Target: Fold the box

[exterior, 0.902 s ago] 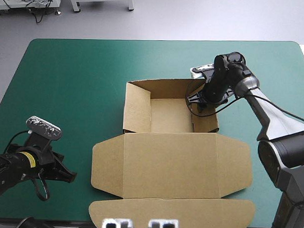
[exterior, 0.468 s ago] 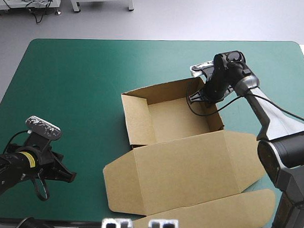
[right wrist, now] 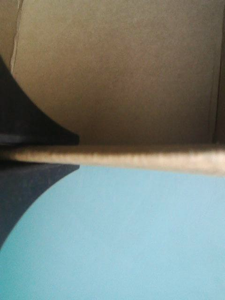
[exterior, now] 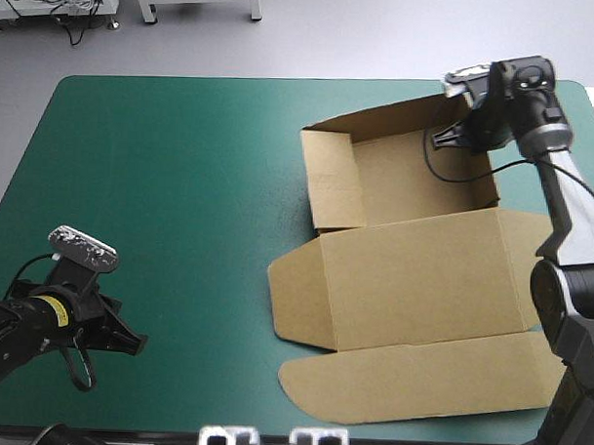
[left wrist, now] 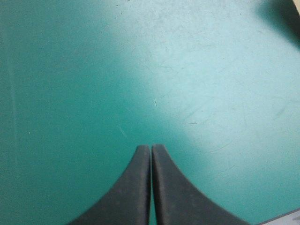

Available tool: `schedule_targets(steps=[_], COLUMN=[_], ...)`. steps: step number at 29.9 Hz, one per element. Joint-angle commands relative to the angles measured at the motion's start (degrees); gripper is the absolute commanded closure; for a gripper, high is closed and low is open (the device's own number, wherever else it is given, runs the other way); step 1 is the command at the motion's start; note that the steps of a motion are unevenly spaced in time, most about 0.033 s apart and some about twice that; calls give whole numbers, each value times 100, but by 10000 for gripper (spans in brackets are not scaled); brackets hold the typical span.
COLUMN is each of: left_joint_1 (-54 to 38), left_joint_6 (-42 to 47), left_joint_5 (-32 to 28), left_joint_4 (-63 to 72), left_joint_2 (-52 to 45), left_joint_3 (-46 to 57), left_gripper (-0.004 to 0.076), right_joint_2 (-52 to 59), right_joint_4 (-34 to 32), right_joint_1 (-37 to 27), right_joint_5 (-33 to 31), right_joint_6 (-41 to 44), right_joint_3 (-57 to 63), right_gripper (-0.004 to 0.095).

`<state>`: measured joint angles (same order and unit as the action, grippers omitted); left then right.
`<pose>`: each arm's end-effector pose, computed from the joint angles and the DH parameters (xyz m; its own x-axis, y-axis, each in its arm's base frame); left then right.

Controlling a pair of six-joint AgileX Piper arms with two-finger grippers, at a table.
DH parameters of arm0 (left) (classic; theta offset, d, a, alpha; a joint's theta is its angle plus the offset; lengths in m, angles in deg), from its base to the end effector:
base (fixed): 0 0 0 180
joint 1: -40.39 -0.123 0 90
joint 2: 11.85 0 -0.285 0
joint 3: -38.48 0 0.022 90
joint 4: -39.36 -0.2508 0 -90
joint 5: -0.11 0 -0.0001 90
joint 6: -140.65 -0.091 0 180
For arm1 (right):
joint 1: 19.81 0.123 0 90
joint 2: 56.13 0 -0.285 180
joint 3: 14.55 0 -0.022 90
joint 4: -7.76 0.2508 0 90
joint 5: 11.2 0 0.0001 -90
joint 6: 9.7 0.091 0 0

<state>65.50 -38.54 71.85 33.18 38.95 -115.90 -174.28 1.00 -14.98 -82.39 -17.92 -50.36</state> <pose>0.1002 -0.0367 0.3473 -0.7609 0.3783 -0.5272 0.3883 0.9164 0.0972 0.4198 0.0253 0.3486 -0.8702 -0.2537 -0.4223 -0.1944 0.9645 -0.1789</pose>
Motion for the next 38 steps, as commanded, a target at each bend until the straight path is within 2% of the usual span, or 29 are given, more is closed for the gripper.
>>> schedule_targets(steps=[1, 5, 13, 18, 24, 27, 35, 38], left_joint_1=[20, 20, 20, 20, 20, 20, 20, 20], left_joint_6=[138, 138, 138, 138, 138, 138, 138, 138], left_joint_5=[179, 179, 179, 168, 168, 168, 179, 155], left_joint_4=[-62, -62, -62, -76, -92, -92, -70, -70], left_joint_2=[-24, -24, -24, -24, -24, -24, -24, -24], left_joint_3=[-142, -142, -142, -142, -142, -142, -155, -155], left_gripper=[727, 727, 727, 727, 727, 727, 727, 727], right_joint_2=[320, 320, 300, 221, -48, -137, -110, -2], right_joint_4=[203, 596, 638, 1105, 1340, 1384, 1281, 1243], right_joint_1=[-846, -1722, -3145, -3616, -3692, -3692, -3715, -3715], right_joint_5=[-31, 21, 131, 210, 91, 54, 86, 97], right_joint_6=[-27, -27, -27, -27, -190, -369, -500, -289], right_joint_3=[-184, -184, -184, -184, -184, -184, -184, -209], right_gripper=[928, 928, 928, 928, 909, 795, 248, 175])
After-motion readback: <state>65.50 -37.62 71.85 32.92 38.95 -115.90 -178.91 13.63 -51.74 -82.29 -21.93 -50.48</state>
